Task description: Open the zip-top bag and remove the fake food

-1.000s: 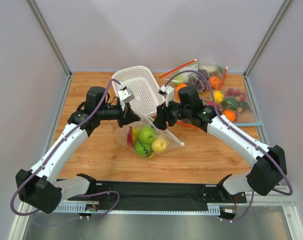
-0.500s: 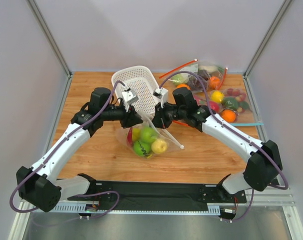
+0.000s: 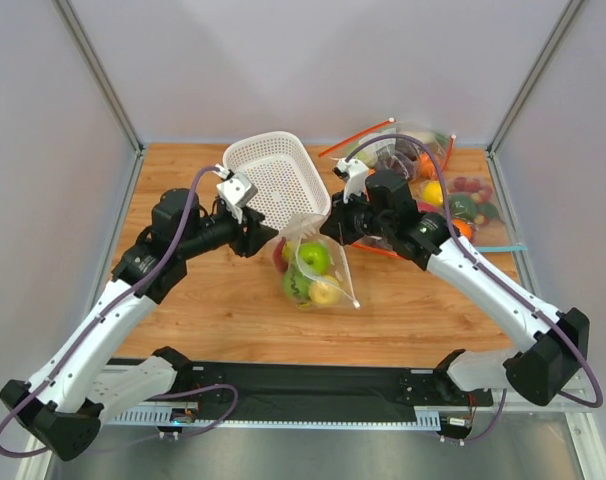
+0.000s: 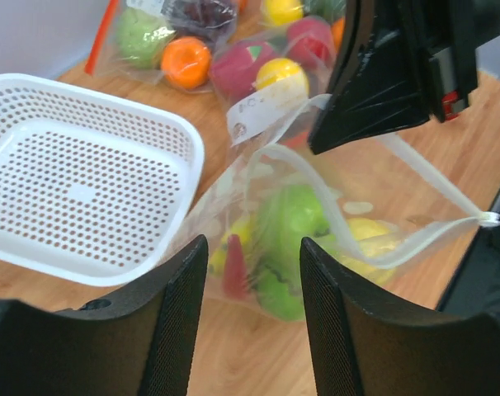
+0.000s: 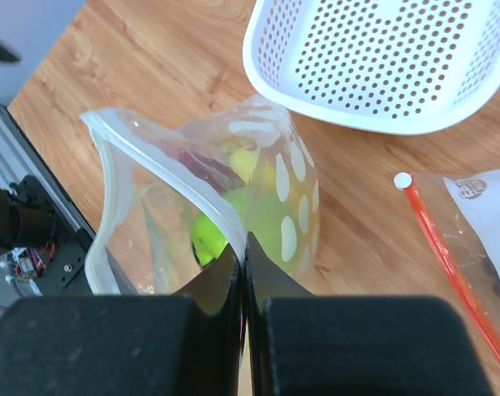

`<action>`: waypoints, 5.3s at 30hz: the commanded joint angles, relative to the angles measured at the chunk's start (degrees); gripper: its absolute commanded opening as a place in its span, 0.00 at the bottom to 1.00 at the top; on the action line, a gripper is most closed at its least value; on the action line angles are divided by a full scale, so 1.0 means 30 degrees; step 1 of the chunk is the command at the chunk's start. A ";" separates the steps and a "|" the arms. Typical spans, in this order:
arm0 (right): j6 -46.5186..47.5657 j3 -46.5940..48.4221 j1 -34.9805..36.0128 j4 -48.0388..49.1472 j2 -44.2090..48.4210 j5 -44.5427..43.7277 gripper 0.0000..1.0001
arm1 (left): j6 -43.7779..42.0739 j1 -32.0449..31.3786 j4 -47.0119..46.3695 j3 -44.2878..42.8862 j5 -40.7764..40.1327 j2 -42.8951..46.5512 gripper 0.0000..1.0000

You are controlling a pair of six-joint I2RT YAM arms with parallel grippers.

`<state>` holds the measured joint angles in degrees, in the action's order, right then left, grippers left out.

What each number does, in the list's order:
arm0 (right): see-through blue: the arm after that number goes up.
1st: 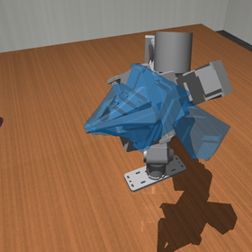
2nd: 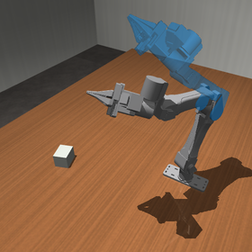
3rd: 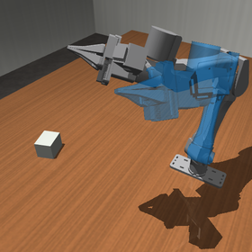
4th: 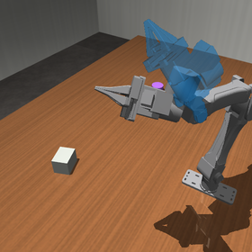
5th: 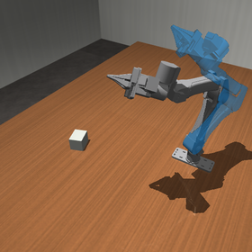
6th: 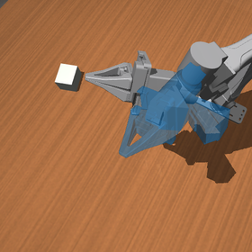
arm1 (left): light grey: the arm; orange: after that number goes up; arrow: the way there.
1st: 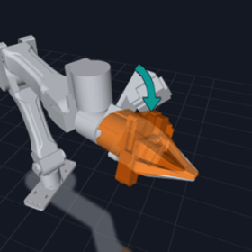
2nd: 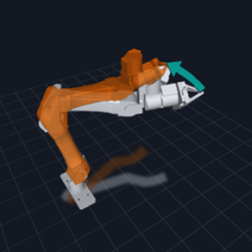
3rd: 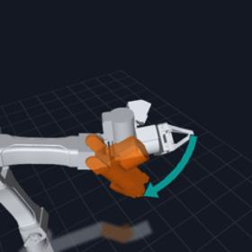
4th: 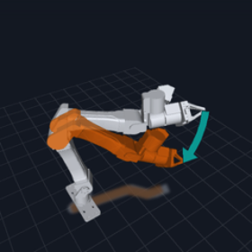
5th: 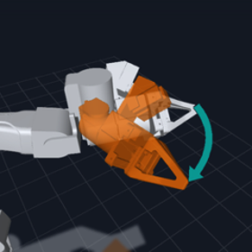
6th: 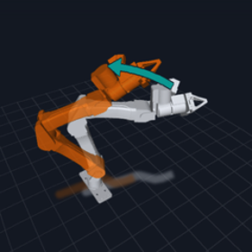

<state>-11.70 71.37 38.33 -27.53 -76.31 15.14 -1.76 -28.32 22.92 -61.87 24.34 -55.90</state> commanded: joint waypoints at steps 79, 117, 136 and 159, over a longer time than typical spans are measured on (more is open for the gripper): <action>-0.2164 -0.3666 -0.0499 0.0418 0.2586 -0.5778 0.12 | 0.1379 -0.4976 0.5112 -0.4489 -0.1114 -0.7734 0.00; 0.0240 -0.3400 0.2049 0.1822 0.0070 -0.3460 0.55 | 0.1963 -0.3393 0.2586 -0.2347 0.1526 -0.6825 0.00; 0.0357 -0.5041 0.2049 0.6391 -0.2217 -0.4311 0.81 | 0.1934 -0.3013 0.2059 -0.2405 0.2668 -0.8553 0.00; 0.0063 -0.6096 0.2020 1.1463 -0.4710 -0.4840 0.51 | 0.2548 -0.2106 0.1590 -0.2376 0.3606 -0.9141 0.00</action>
<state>-11.99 53.34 43.59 3.60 -90.87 1.13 4.69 -35.20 31.81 -68.51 31.70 -83.37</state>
